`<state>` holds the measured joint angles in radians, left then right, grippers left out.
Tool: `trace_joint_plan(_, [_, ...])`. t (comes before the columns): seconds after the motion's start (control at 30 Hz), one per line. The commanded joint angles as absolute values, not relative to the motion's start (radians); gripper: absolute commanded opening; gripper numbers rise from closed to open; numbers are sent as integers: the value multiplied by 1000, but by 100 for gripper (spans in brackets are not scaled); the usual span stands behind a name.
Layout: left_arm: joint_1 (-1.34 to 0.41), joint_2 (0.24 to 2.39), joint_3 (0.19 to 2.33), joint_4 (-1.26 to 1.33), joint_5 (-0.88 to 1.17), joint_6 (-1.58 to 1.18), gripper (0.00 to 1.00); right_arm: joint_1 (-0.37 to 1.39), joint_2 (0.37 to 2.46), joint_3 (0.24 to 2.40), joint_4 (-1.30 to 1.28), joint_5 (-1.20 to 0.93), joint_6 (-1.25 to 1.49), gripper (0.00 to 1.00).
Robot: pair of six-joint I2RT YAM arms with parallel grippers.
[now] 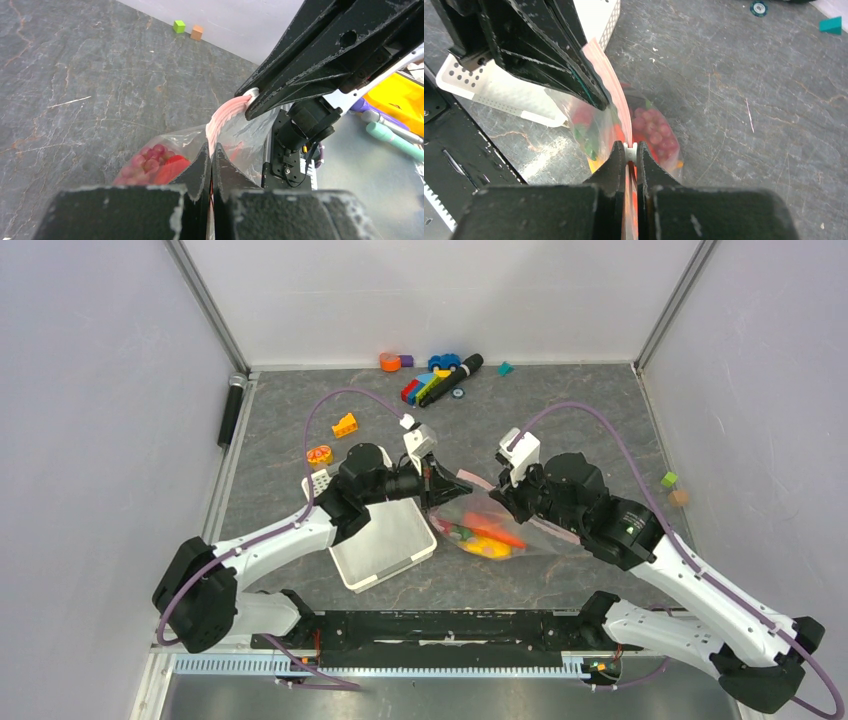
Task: Place the food in the zip-top bag and seal the zipper
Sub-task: Zip the zipper food storage bag at the center of the board.
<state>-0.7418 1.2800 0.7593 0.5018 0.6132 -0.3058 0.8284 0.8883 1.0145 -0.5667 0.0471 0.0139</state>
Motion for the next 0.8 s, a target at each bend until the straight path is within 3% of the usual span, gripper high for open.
trace_joint_plan(0.0, [-728, 1253, 810, 463, 496, -319, 2, 823, 856, 998, -642, 148, 57, 0])
trace_joint_plan(0.77, [-727, 1275, 847, 352, 233, -298, 2, 824, 836, 1005, -826, 312, 175, 0])
